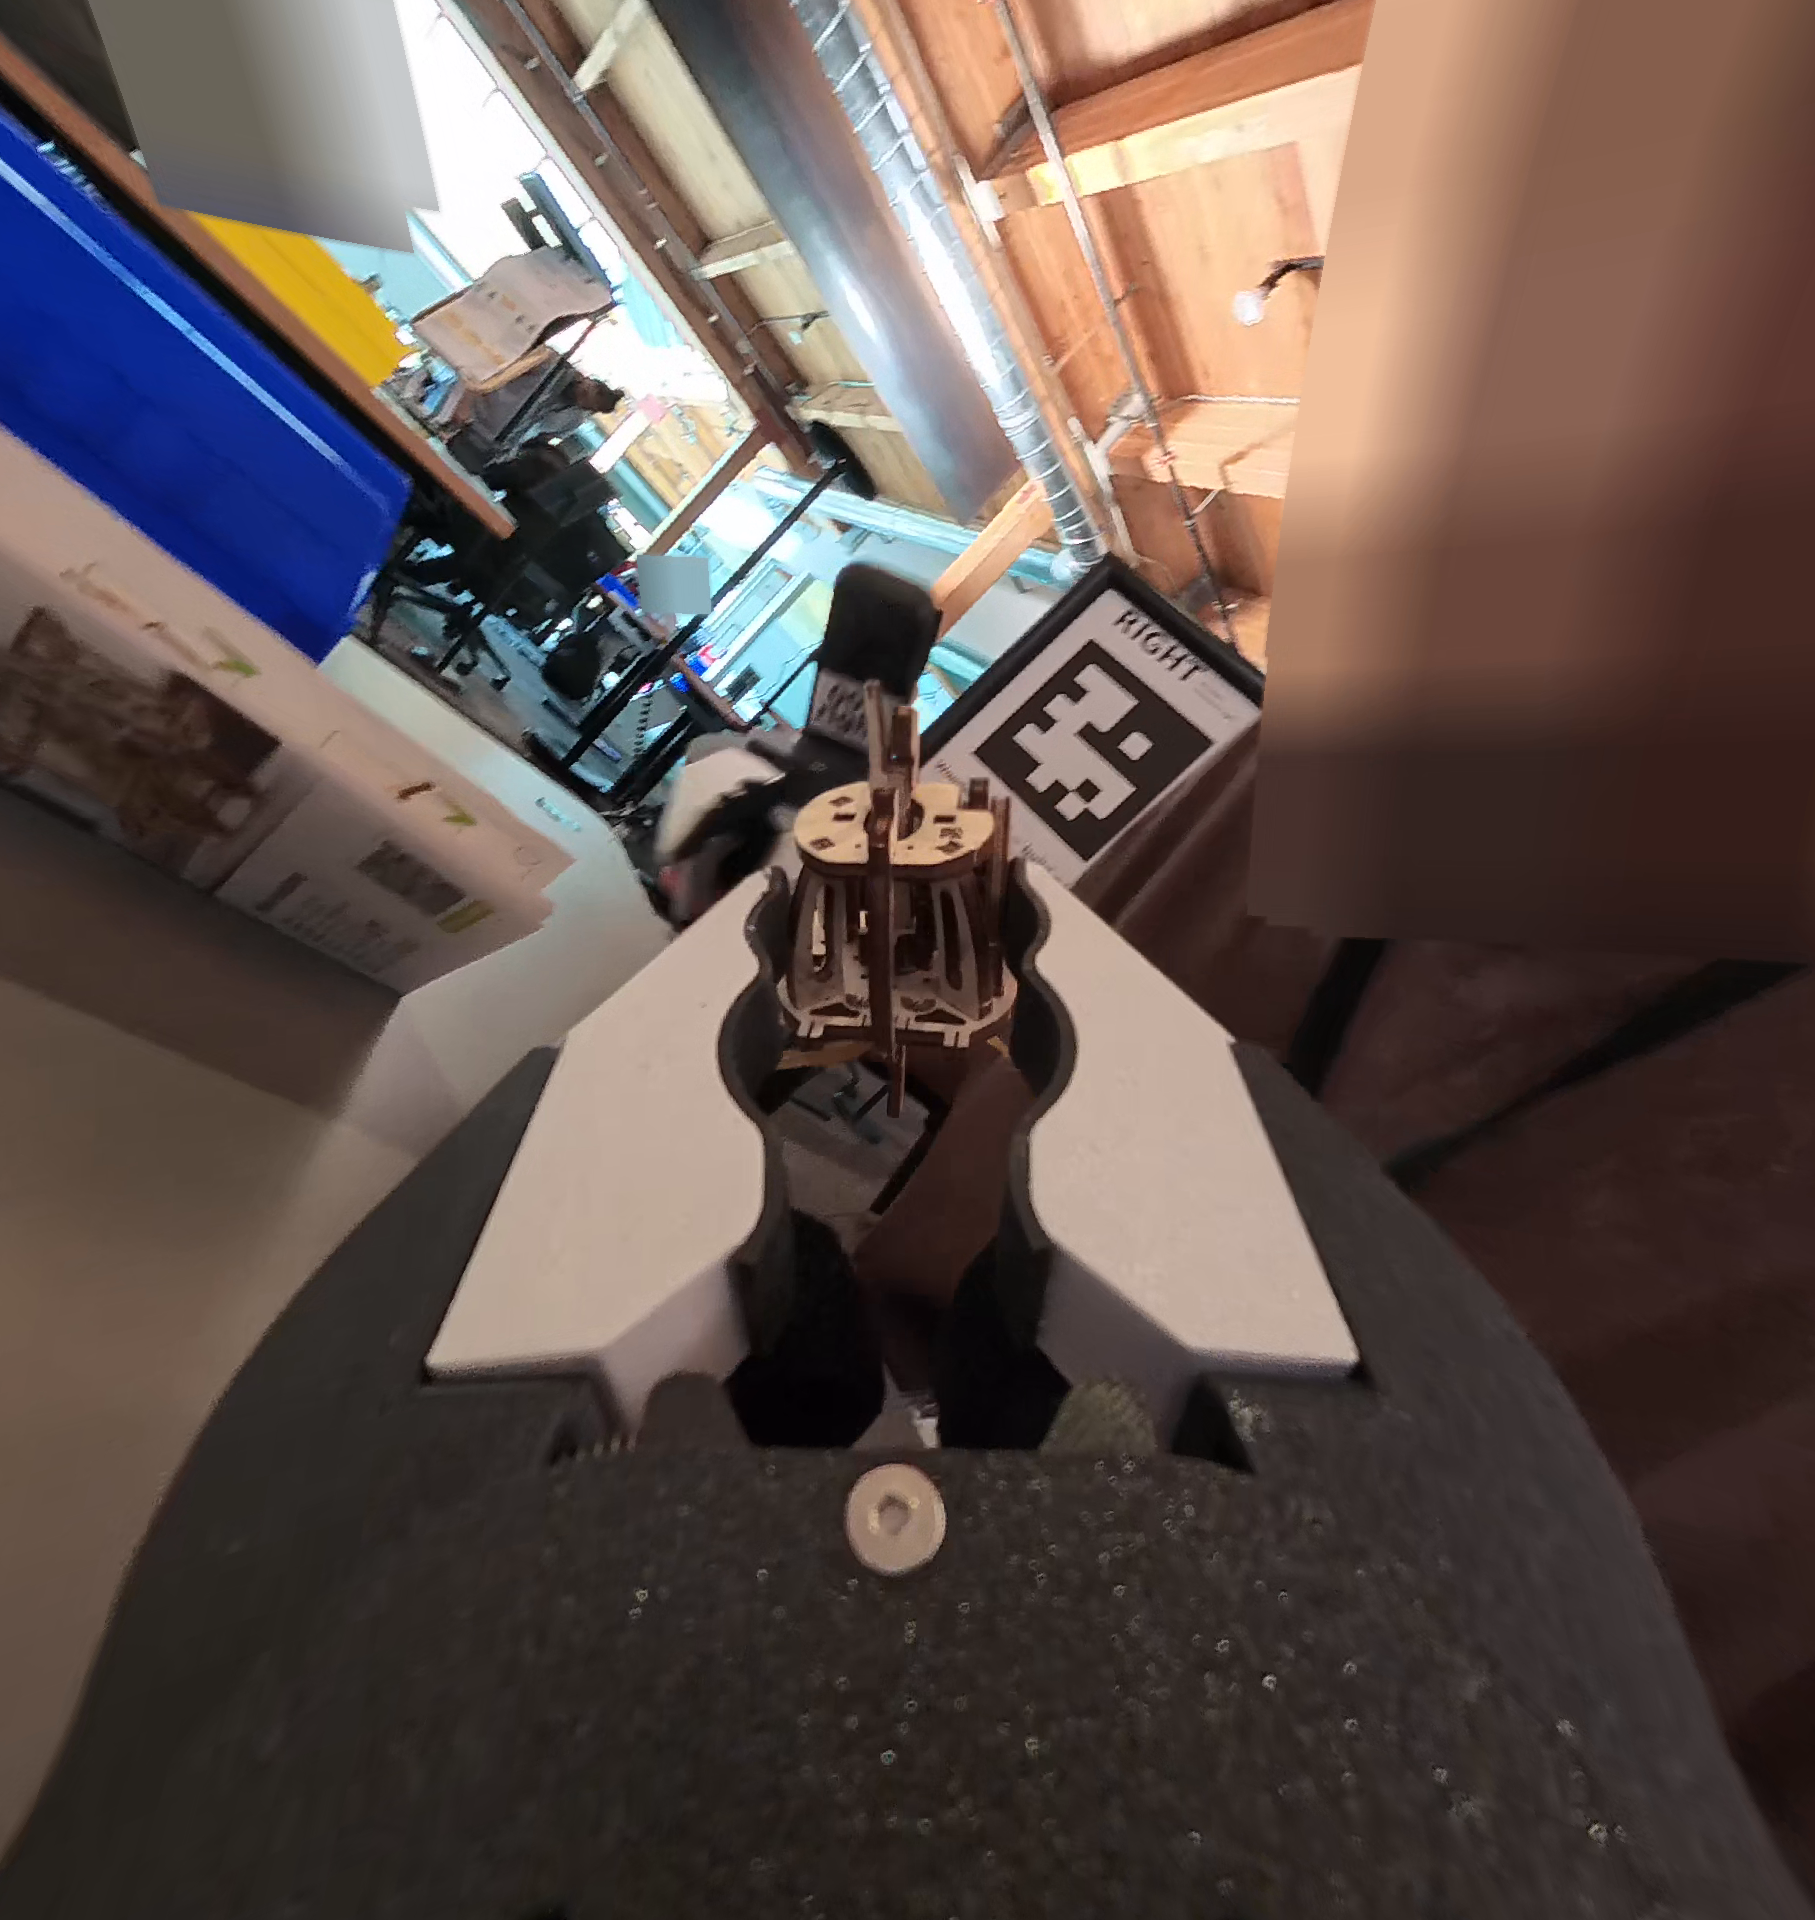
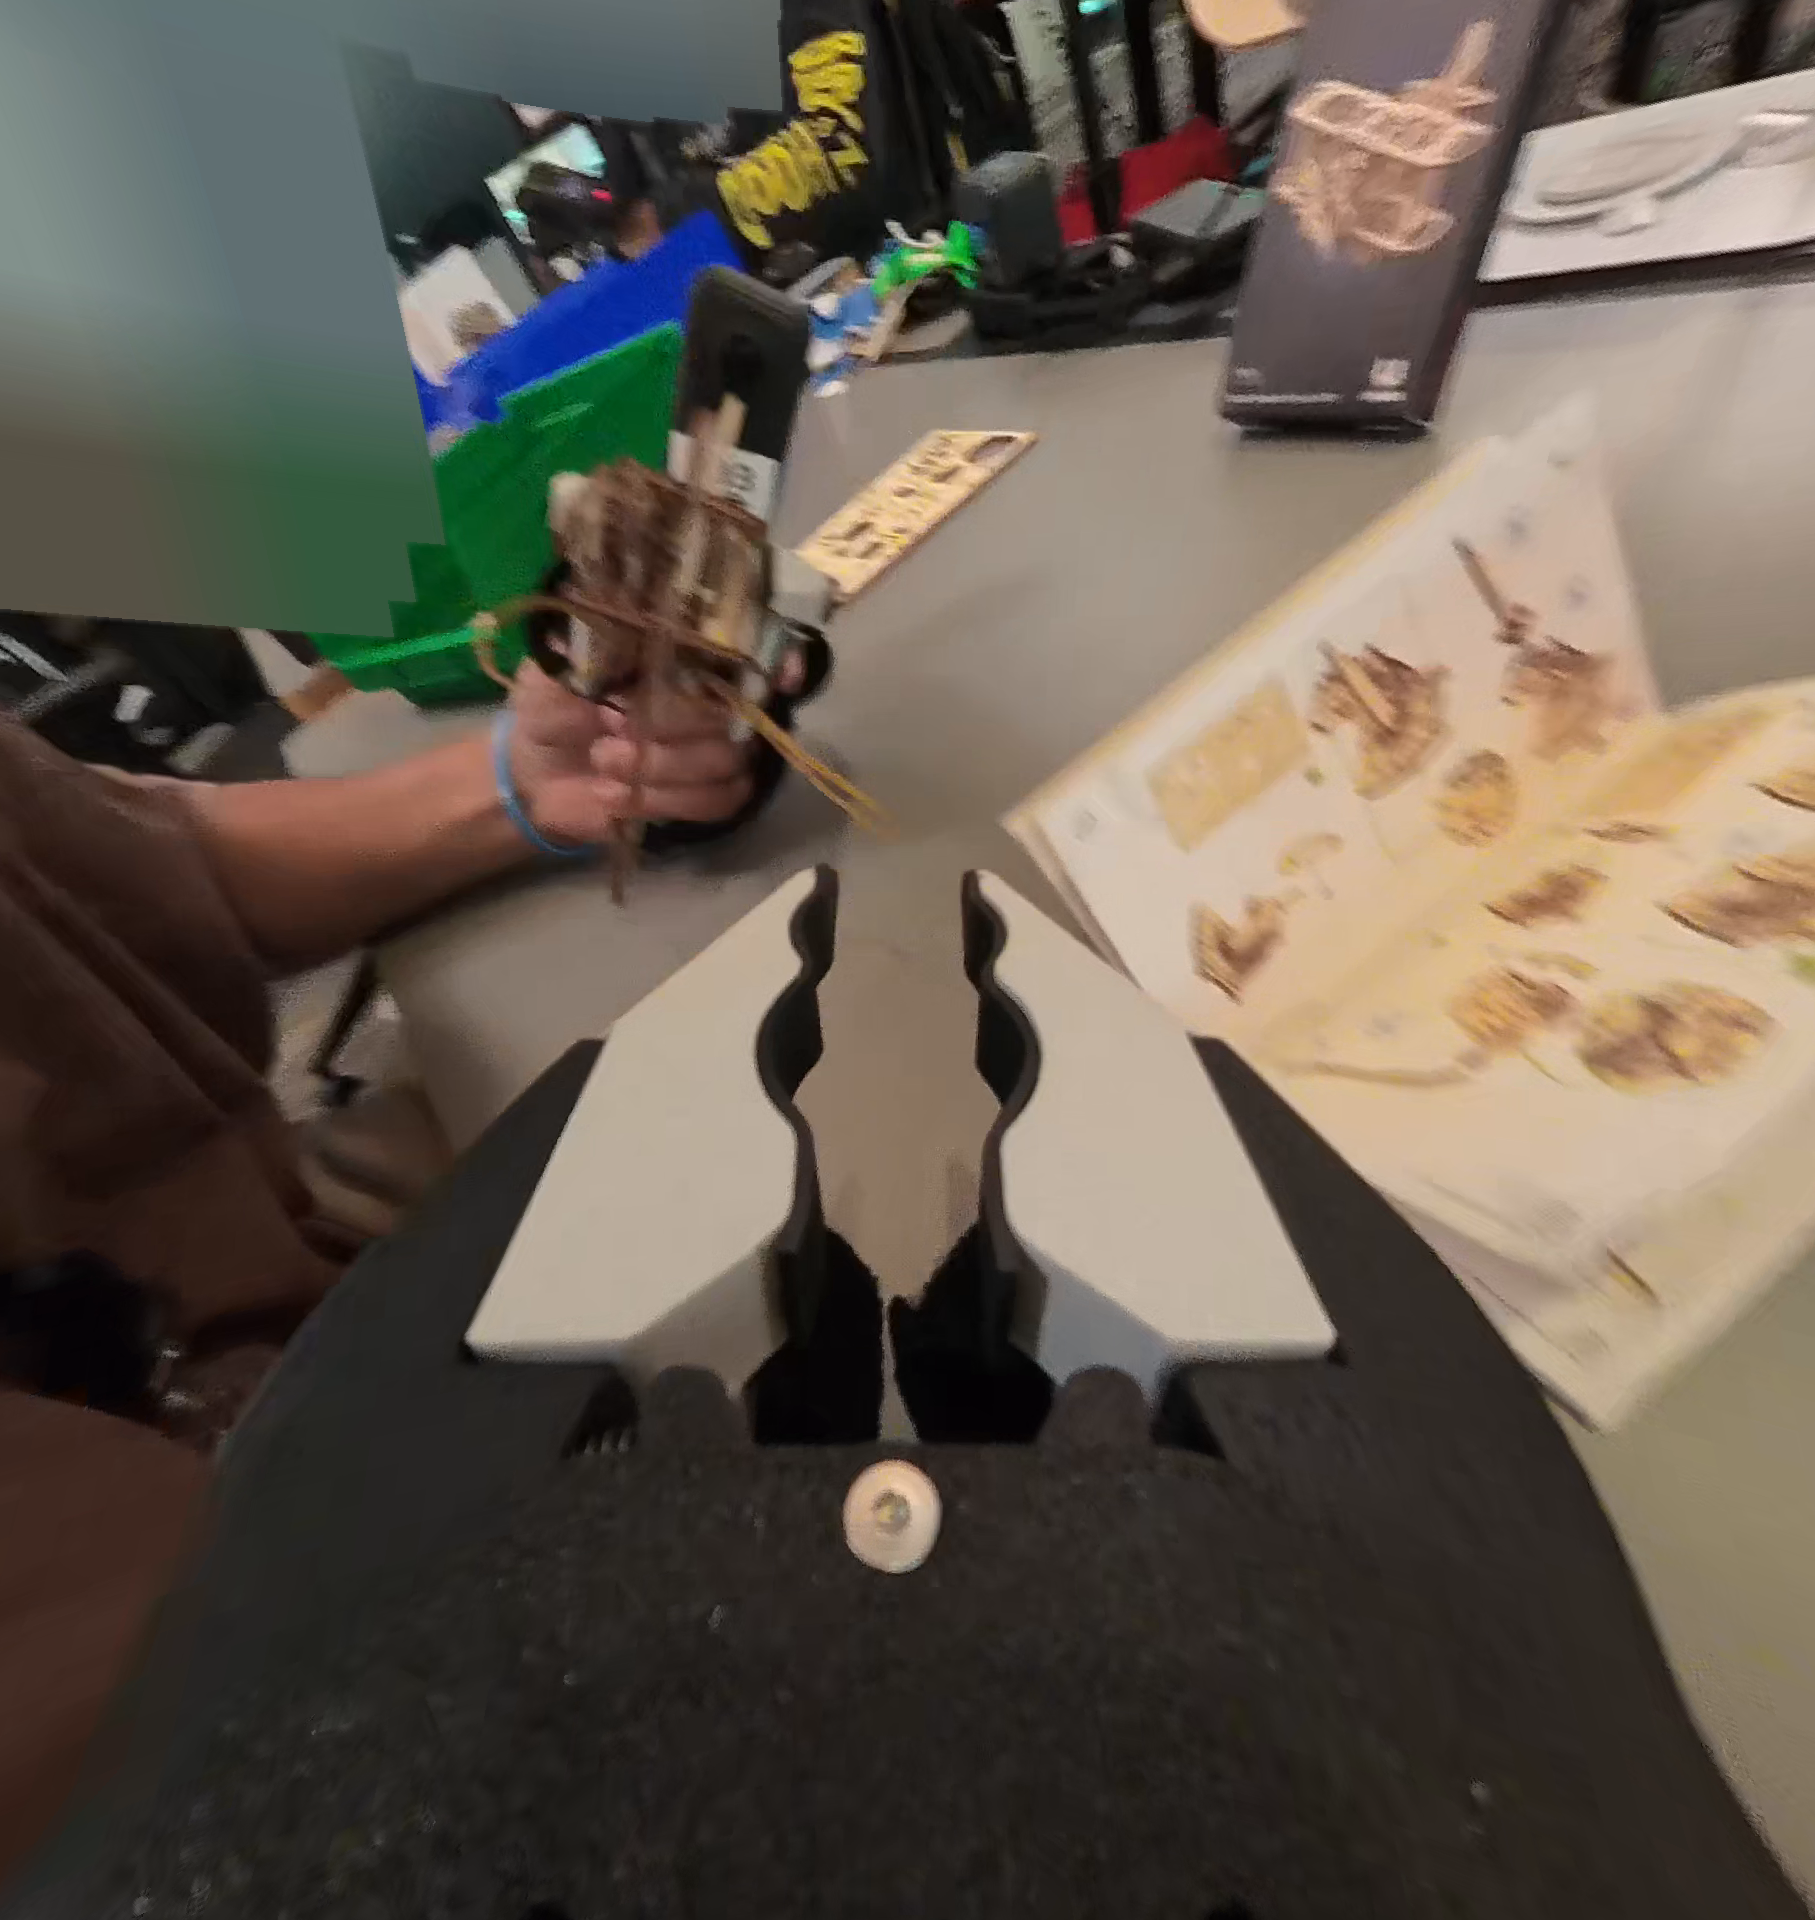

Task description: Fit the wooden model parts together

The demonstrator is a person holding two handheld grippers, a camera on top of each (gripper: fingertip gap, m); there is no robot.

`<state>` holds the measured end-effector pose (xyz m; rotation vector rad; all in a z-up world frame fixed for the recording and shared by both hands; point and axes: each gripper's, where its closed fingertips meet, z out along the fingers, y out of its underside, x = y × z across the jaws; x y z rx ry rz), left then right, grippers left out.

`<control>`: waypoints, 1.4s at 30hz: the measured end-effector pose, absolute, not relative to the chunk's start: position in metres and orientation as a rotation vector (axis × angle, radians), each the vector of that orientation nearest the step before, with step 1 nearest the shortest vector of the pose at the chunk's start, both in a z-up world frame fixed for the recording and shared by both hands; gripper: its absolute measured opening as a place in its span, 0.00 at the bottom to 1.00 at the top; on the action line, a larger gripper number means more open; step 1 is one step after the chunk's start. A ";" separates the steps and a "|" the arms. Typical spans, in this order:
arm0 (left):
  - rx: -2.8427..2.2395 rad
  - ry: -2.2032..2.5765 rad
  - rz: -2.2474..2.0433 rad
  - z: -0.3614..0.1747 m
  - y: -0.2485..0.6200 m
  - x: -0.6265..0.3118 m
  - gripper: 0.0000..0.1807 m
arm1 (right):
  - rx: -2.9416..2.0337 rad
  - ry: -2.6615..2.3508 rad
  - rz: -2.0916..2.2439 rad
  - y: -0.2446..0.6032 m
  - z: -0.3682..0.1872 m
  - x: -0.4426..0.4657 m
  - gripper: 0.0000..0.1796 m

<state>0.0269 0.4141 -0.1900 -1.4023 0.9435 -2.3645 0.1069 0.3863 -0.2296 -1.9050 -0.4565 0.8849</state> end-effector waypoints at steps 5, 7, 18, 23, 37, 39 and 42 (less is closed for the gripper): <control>-1.413 0.946 -2.343 -0.191 0.412 0.029 0.21 | -1.876 -0.578 1.116 0.390 -0.201 0.055 0.11; -1.407 0.921 -2.354 -0.190 0.414 0.028 0.21 | -1.893 -0.596 1.127 0.395 -0.194 0.046 0.08; -1.318 0.908 -2.433 -0.178 0.410 0.021 0.21 | -1.930 -0.521 1.229 0.401 -0.177 0.031 0.07; -1.241 0.889 -2.534 -0.169 0.405 0.017 0.21 | -1.915 -0.478 1.270 0.401 -0.165 0.030 0.06; -1.248 0.867 -2.548 -0.170 0.404 0.019 0.21 | -2.049 -0.534 1.244 0.386 -0.185 0.018 0.06; -1.249 0.859 -2.549 -0.170 0.405 0.020 0.21 | -2.061 -0.532 1.247 0.385 -0.189 0.016 0.06; -1.260 0.858 -2.538 -0.171 0.406 0.021 0.21 | -2.075 -0.529 1.254 0.384 -0.190 0.014 0.02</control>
